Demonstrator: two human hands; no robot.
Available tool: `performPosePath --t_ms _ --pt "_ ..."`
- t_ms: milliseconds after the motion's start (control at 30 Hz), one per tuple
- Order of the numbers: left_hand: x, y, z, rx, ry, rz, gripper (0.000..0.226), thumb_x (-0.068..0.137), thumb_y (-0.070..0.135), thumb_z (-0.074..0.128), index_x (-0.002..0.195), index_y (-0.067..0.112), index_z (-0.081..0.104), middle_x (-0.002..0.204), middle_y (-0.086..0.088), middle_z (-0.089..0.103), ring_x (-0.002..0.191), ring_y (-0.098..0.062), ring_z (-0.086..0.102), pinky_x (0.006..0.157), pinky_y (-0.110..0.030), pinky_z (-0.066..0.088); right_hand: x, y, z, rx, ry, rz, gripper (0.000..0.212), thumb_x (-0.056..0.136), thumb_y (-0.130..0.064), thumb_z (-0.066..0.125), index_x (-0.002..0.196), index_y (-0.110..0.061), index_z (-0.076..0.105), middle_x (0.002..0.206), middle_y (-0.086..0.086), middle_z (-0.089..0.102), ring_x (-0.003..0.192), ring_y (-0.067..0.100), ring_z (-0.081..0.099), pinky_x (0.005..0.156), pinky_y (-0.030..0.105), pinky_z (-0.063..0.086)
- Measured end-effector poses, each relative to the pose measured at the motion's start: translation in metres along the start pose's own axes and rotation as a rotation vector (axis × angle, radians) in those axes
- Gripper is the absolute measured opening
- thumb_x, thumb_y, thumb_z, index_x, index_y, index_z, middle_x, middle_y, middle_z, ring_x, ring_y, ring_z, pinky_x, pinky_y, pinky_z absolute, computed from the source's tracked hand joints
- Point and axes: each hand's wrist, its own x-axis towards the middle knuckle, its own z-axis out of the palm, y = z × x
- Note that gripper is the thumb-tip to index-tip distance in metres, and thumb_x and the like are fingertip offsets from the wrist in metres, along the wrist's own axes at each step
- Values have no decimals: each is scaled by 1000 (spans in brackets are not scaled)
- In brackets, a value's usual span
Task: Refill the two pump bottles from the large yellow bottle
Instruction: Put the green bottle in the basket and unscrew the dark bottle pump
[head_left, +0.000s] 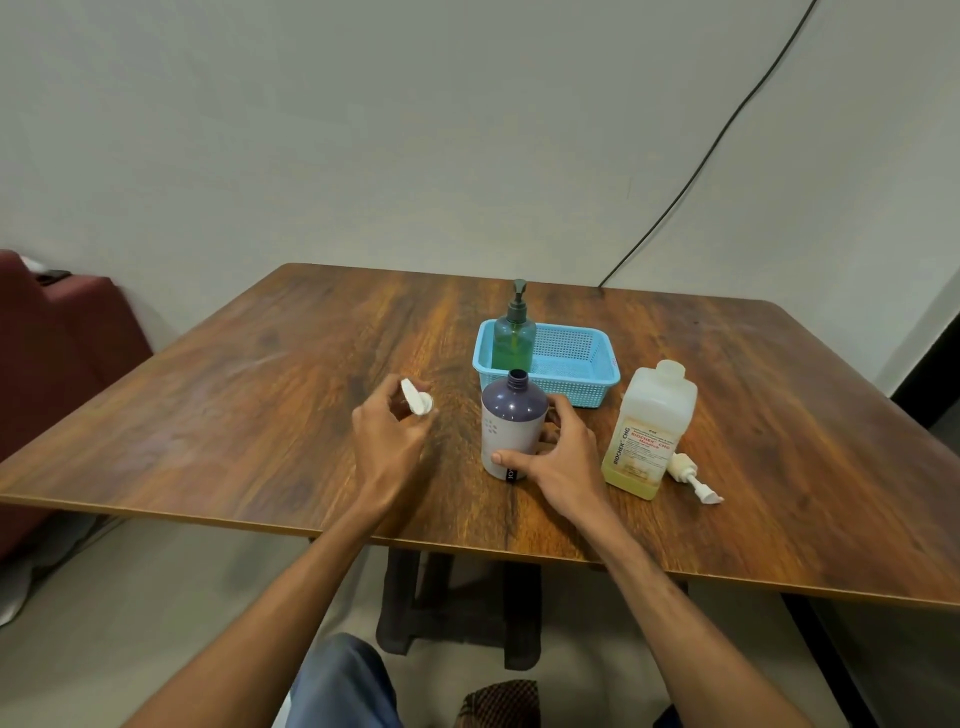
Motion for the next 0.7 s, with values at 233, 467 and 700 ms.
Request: performPosePath --t_ms 233,467,700 --pt "-14 -14 4 202 -95 -61 23 81 13 78 95 26 65 89 16 64 81 -1 62 67 -19 53 0 2 1 -15 22 -3 87 63 -37 92 135 -28 45 137 -6 56 116 10 56 91 34 54" --pt "-20 -17 7 246 -124 -79 24 79 16 80 97 22 65 94 9 67 87 -3 62 73 -20 52 0 4 2 -12 21 5 93 62 -38 92 140 -26 42 140 -3 54 118 15 57 94 43 55" --pt "-21 -17 5 273 -134 -88 27 77 23 84 96 22 65 93 8 67 86 -7 64 70 -20 51 -2 5 3 -31 28 -1 96 62 -42 91 142 -29 39 142 -4 53 119 11 56 95 39 54"
